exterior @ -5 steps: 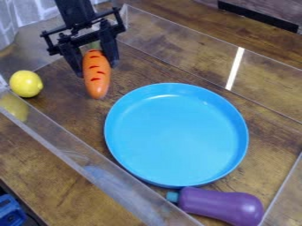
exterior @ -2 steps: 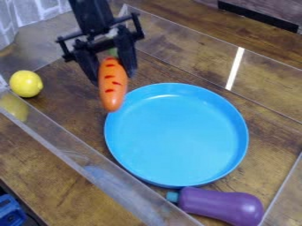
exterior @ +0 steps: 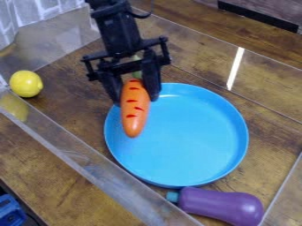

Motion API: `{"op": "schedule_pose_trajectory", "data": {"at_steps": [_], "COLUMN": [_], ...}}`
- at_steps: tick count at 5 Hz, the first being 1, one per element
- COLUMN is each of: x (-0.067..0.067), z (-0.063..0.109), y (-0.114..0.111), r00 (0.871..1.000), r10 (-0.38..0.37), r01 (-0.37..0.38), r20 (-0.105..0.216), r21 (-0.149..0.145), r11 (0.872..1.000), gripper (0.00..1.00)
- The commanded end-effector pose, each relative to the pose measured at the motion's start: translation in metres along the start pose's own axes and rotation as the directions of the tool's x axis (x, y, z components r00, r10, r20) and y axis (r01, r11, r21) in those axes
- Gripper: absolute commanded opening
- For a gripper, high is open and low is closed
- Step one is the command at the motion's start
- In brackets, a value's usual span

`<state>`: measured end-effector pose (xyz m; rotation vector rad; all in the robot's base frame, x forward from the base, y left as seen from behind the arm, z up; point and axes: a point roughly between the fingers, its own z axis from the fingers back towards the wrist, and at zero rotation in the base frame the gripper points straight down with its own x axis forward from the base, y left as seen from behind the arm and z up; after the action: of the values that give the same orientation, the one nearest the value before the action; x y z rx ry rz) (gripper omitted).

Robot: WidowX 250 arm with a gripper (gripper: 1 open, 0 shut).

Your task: Put the carrot on the blue tray

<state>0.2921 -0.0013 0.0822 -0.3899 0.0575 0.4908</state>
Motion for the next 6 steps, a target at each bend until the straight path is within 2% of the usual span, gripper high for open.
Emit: {"op": "schedule_pose_trajectory", "data": {"at_steps": [1, 2, 4, 5, 6], "x": [0.006, 0.011, 0.017, 0.021, 0.024], "z": [0.016, 0.017, 0.023, 0.025, 0.026], "y": [-0.017, -0.019, -0.023, -0.022, -0.019], "r00": [0.994, 0.99, 0.974, 0.963, 0.951], "r10": [-0.071, -0.098, -0.179, -0.226, -0.27], "r01": [0.07, 0.092, 0.155, 0.195, 0.234], "r20": [0.088, 0.105, 0.14, 0.147, 0.147], "r21": [0.015, 0.056, 0.165, 0.202, 0.226], "r11": [0.997, 0.994, 0.974, 0.96, 0.946], "gripper": [0.0, 0.0, 0.0, 0.0, 0.0]}}
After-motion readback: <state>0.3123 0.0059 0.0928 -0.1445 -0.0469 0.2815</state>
